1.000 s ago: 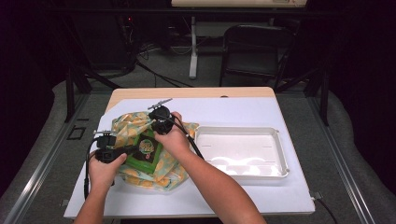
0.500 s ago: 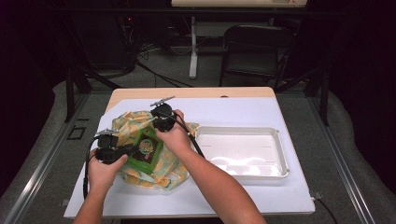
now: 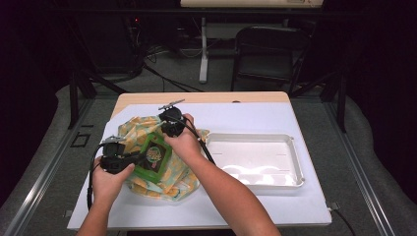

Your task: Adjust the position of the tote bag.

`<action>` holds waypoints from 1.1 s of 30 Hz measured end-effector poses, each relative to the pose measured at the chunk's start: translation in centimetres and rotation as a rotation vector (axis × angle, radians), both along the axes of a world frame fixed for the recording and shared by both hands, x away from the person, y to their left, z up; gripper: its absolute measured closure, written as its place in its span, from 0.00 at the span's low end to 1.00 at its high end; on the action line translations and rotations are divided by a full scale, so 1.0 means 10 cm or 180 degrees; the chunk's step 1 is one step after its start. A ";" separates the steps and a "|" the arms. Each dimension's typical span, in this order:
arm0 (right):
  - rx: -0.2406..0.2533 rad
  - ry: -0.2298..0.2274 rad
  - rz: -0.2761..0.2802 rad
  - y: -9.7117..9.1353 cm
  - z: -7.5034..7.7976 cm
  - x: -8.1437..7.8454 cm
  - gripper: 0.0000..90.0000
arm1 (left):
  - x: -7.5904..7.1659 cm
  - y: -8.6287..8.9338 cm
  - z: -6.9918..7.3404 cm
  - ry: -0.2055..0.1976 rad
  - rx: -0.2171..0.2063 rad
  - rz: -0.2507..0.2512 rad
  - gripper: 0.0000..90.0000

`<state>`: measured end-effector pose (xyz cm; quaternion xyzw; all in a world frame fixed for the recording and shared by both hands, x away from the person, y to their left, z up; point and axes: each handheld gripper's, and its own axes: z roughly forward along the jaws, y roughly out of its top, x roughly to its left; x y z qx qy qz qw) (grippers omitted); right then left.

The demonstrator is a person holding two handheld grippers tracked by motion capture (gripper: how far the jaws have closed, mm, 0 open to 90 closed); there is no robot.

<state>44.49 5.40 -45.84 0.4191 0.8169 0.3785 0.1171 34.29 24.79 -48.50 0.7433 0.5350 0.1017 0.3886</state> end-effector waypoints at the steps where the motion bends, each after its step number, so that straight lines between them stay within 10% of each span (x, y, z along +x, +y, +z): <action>1: 0.0003 -0.0002 -0.0010 0.00 0.00 0.00 0.98 | -0.01 -0.01 0.01 -0.0008 0.0013 -0.0002 0.81; 33: 0.0092 -0.0063 0.0165 -0.23 -0.01 -0.25 0.71 | -0.04 0.00 0.11 -0.0098 0.0081 0.0024 0.81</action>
